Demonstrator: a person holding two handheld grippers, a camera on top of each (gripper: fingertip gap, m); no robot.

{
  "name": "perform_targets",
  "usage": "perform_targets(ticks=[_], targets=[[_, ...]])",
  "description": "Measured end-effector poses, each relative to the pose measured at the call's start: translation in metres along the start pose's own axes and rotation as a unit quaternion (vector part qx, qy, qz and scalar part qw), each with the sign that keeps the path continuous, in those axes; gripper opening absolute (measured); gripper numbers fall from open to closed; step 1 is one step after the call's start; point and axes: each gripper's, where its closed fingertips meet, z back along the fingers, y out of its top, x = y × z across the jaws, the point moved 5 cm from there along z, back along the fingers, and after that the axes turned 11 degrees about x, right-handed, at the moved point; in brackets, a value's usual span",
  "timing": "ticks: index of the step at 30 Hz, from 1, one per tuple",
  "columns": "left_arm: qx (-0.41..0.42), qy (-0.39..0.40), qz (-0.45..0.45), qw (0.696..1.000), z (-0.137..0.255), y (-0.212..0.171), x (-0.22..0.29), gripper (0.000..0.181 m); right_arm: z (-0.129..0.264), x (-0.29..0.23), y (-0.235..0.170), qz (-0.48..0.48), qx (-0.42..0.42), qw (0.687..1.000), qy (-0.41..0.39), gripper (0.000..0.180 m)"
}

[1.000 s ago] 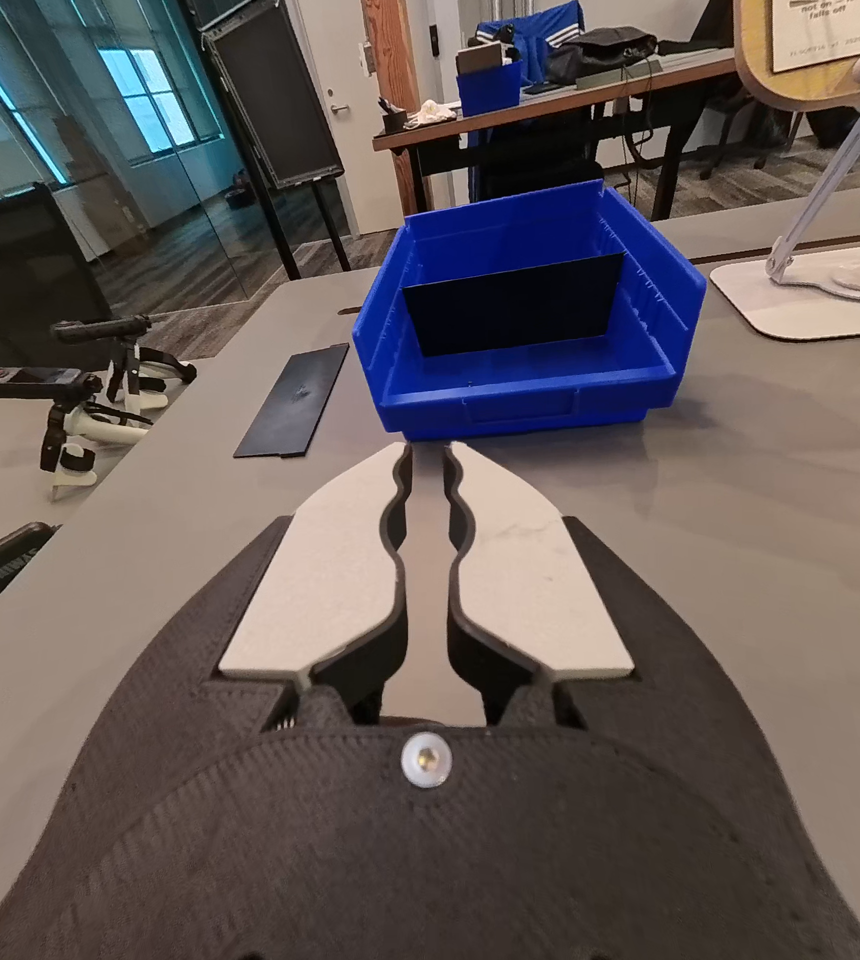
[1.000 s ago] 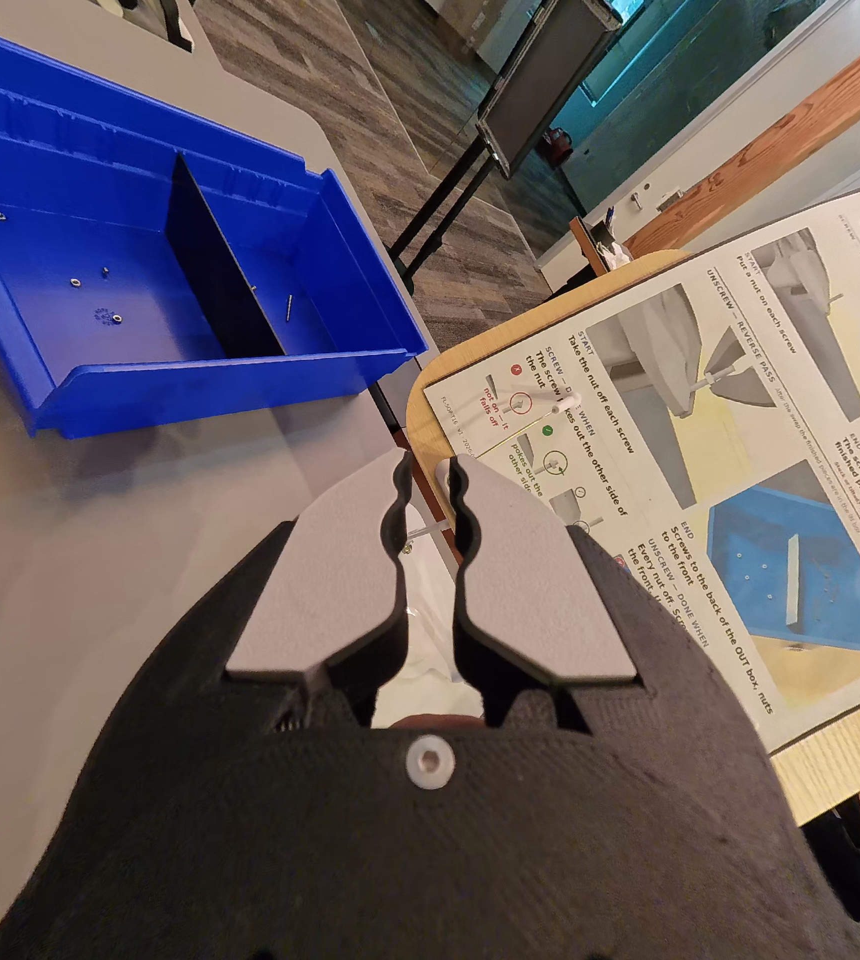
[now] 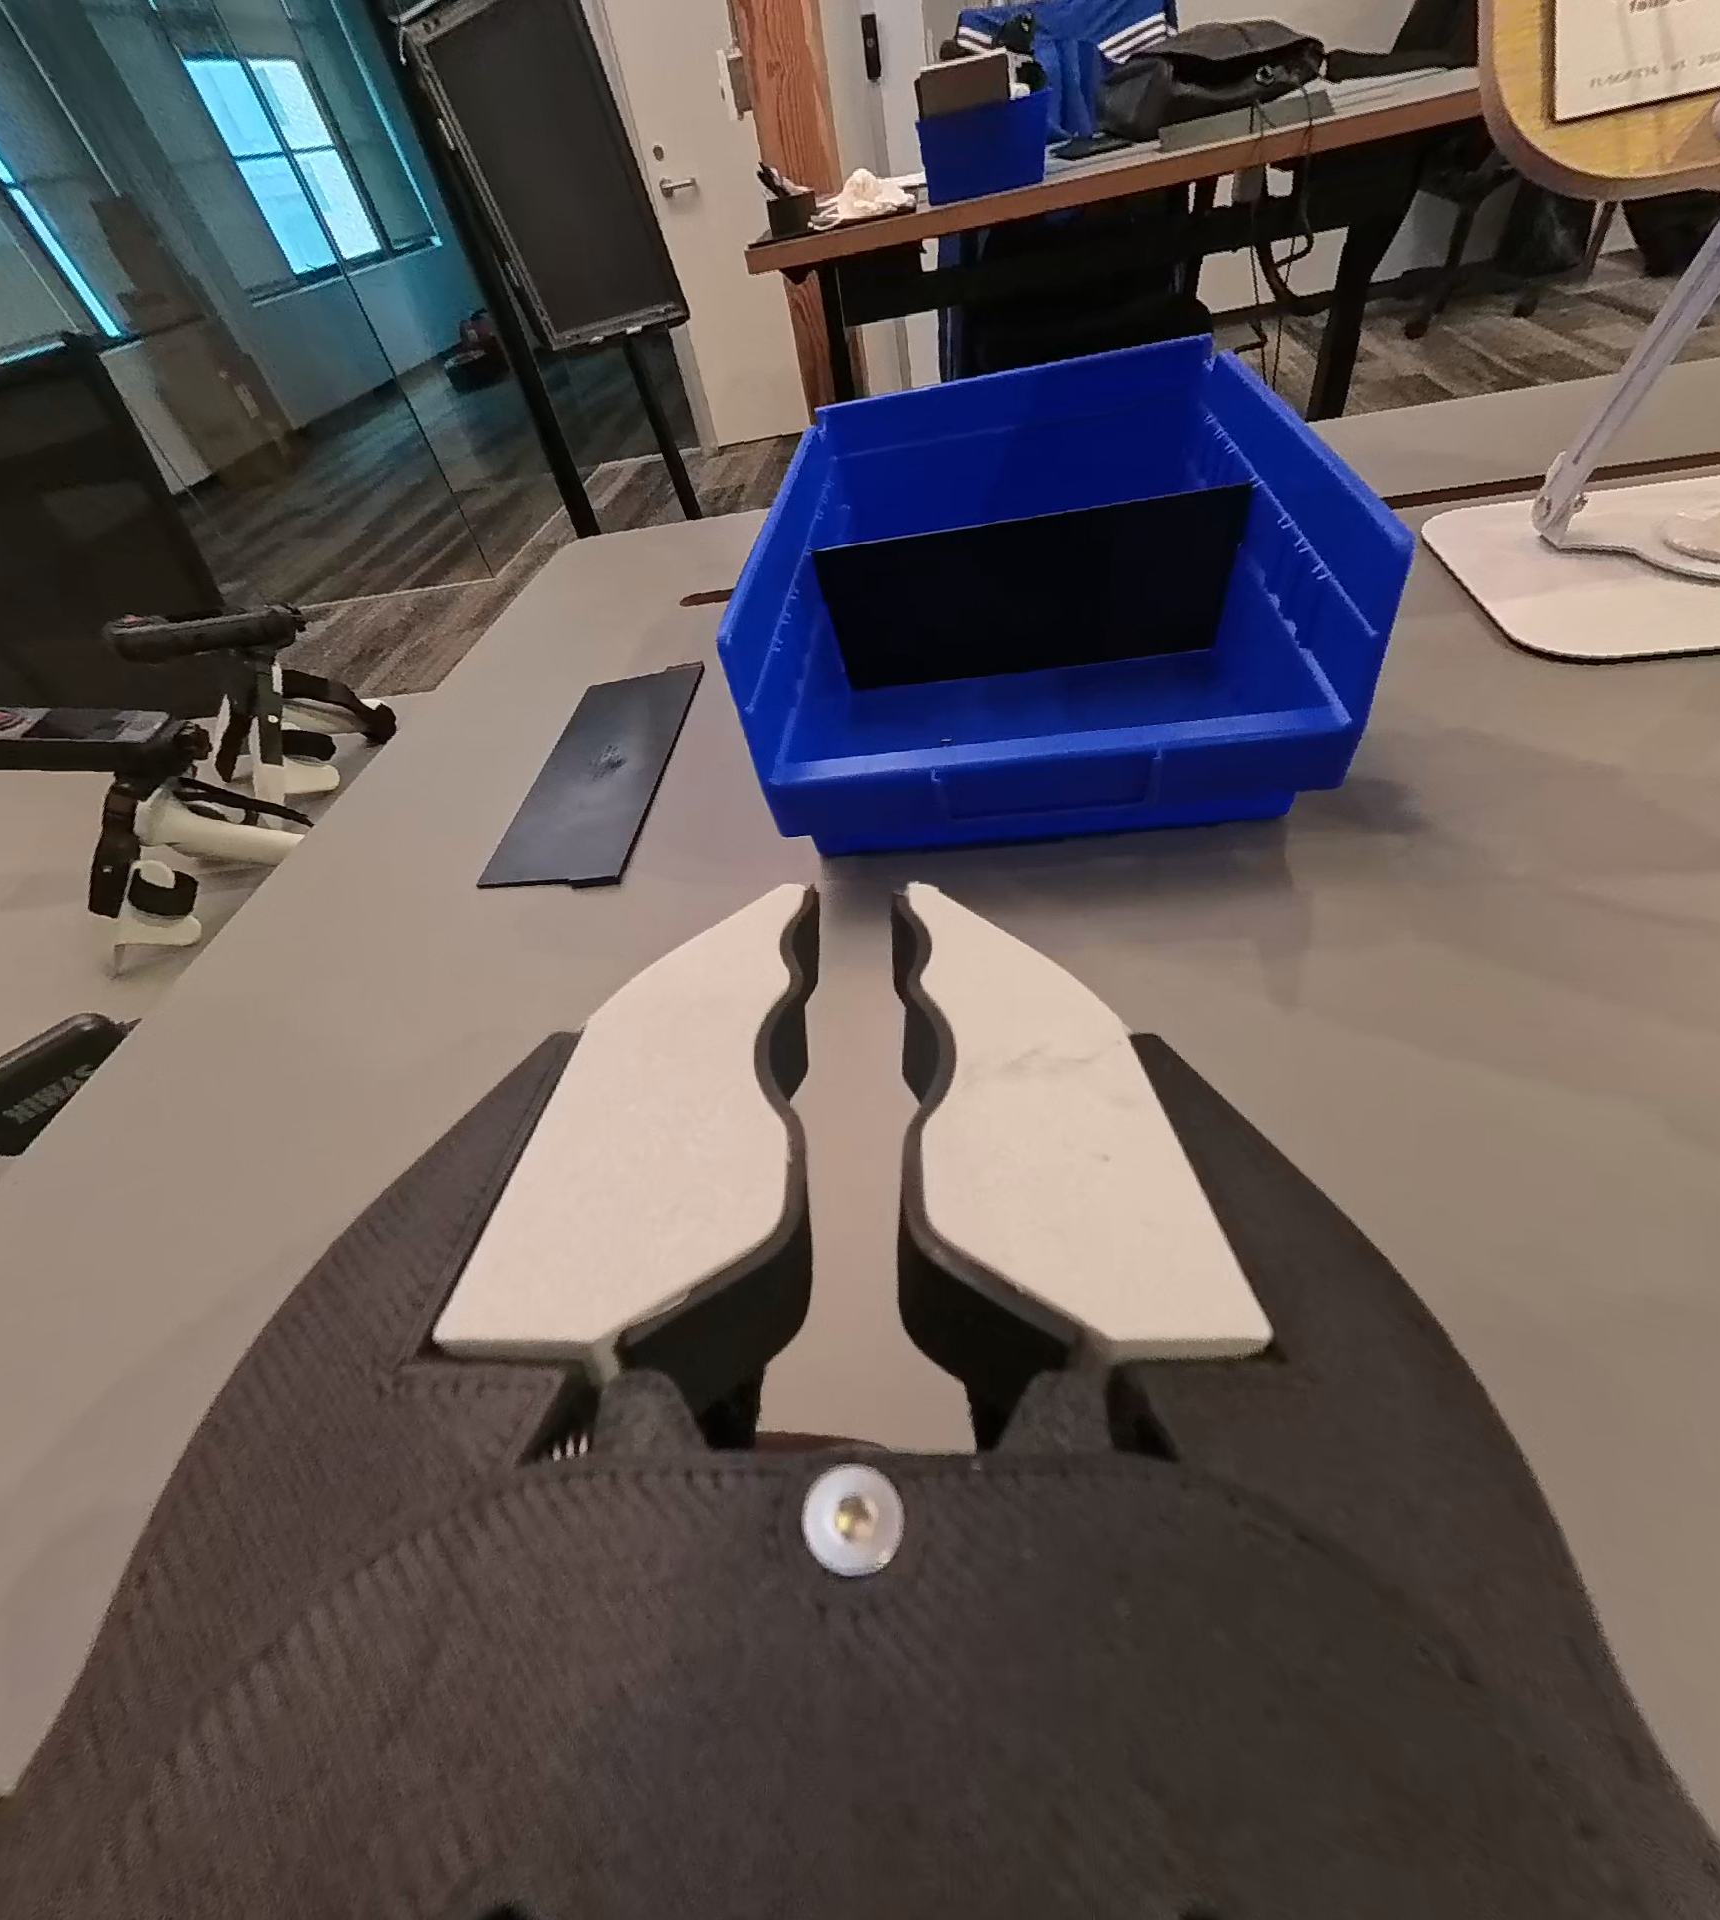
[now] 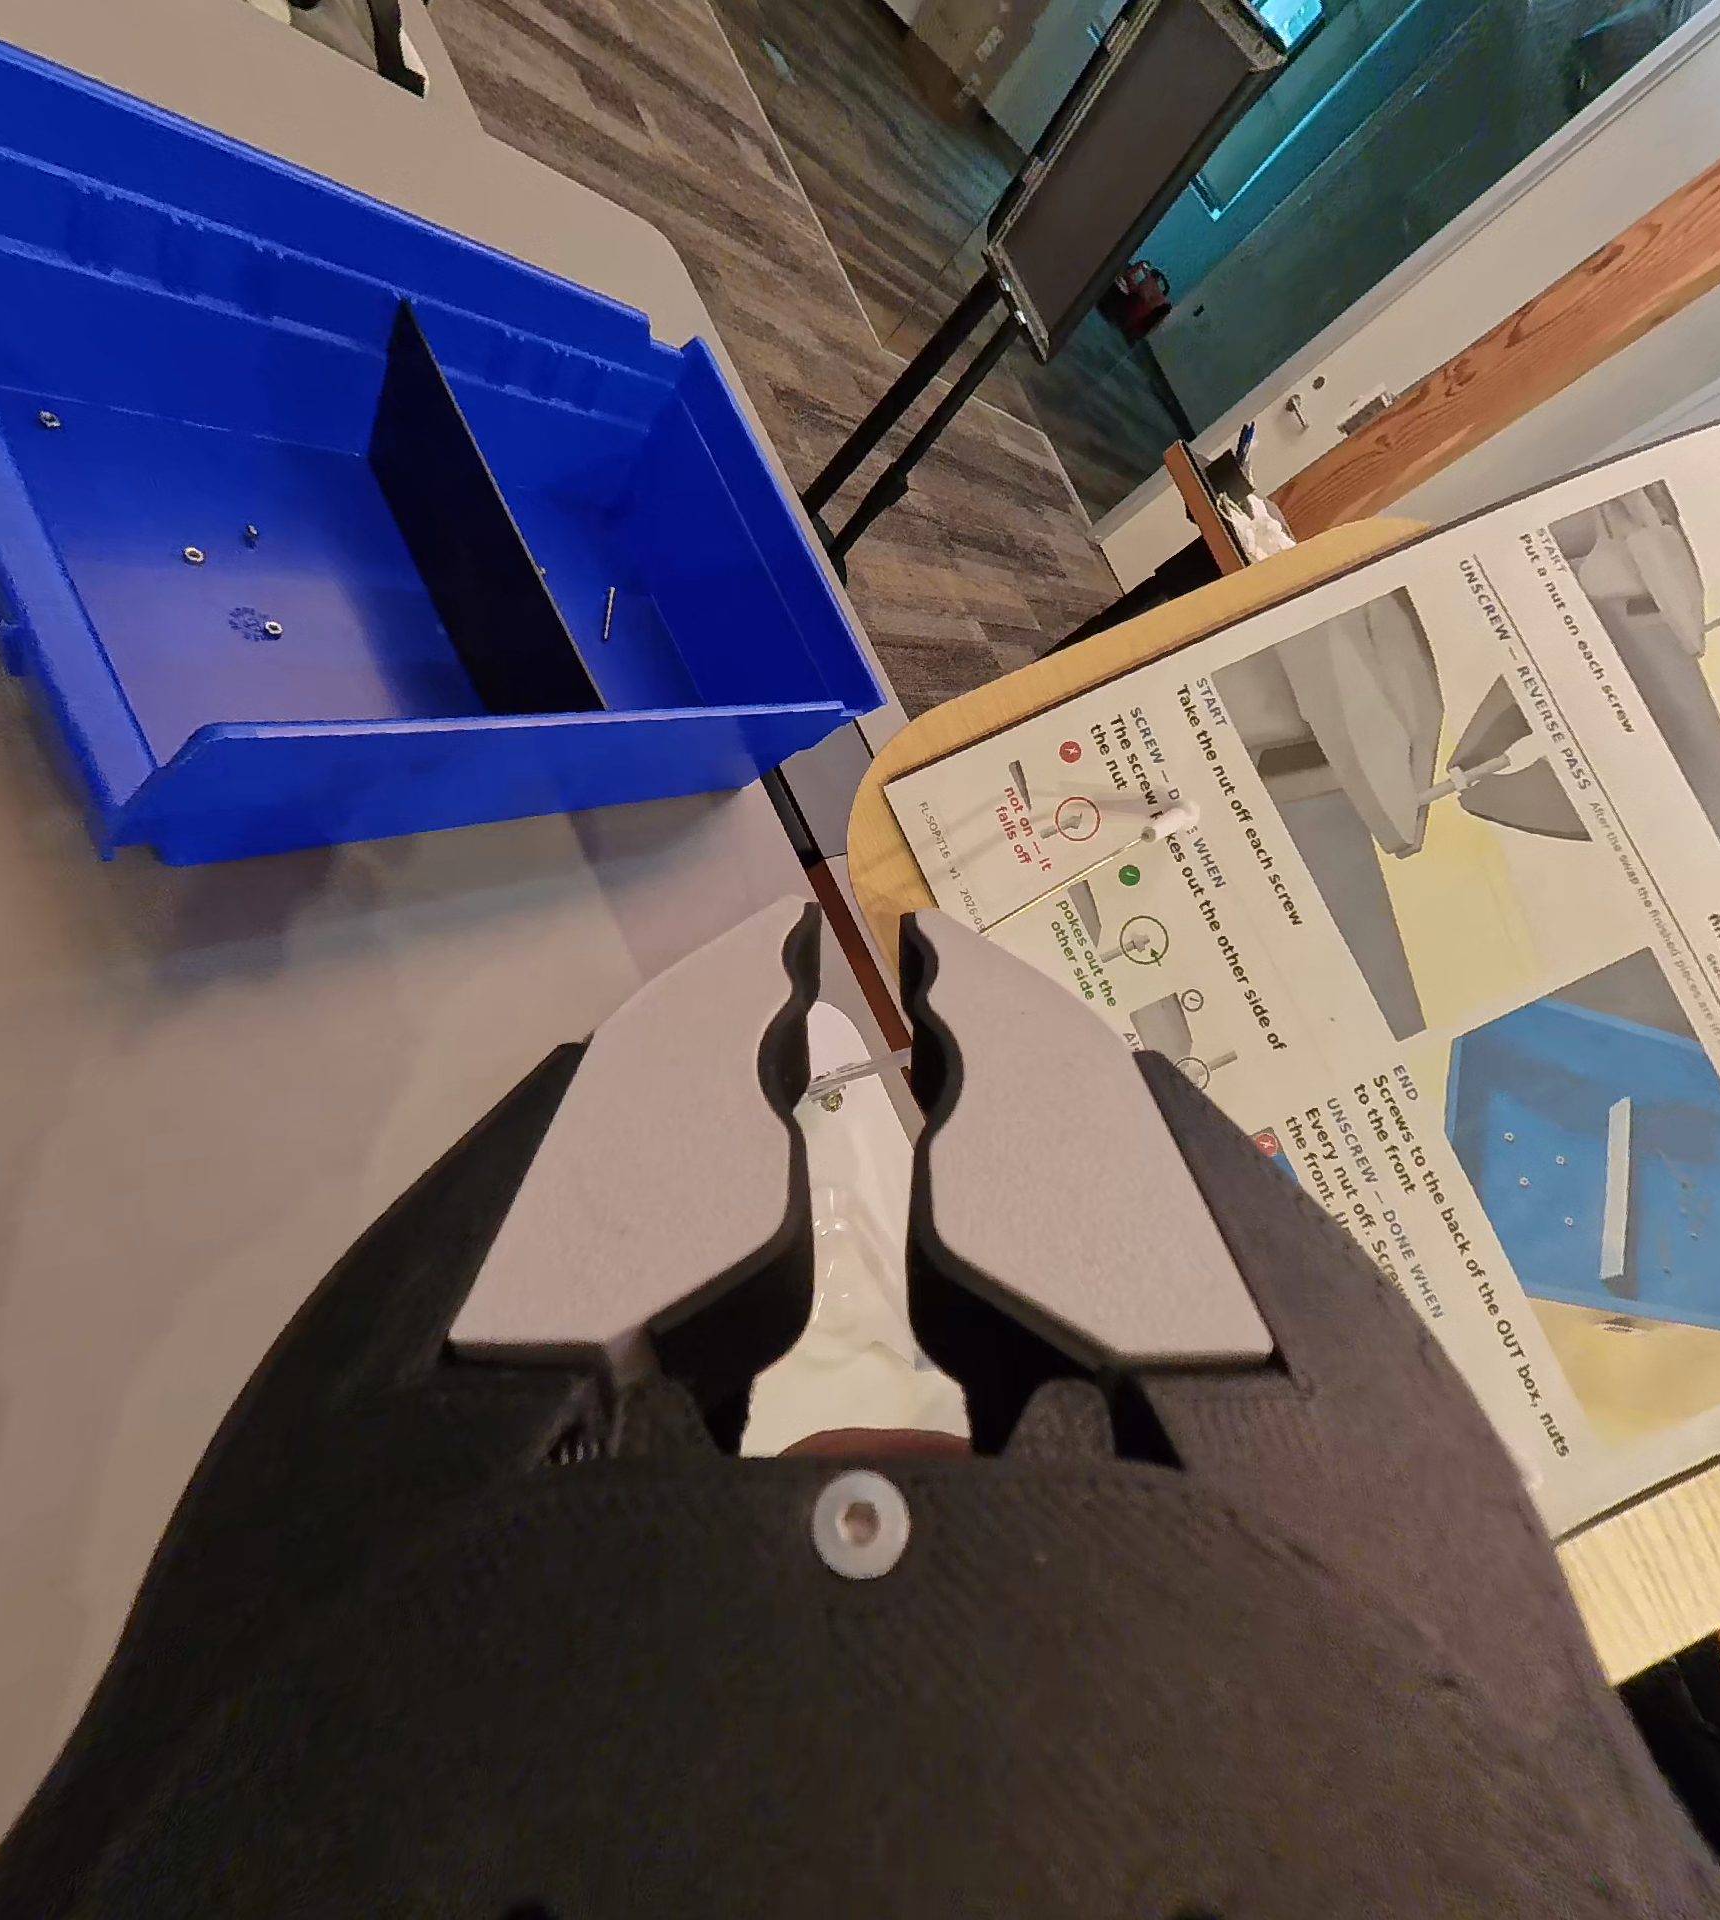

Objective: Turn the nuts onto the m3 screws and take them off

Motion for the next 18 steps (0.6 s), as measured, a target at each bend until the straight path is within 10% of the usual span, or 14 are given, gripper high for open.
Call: perform_targets(ticks=[18], targets=[[-0.001,-0.018,0.0,1.0,-0.007,-0.002,0.014,0.013,0.004,0.003,0.002,0.0,0.005,1.0,-0.001,0.015]])
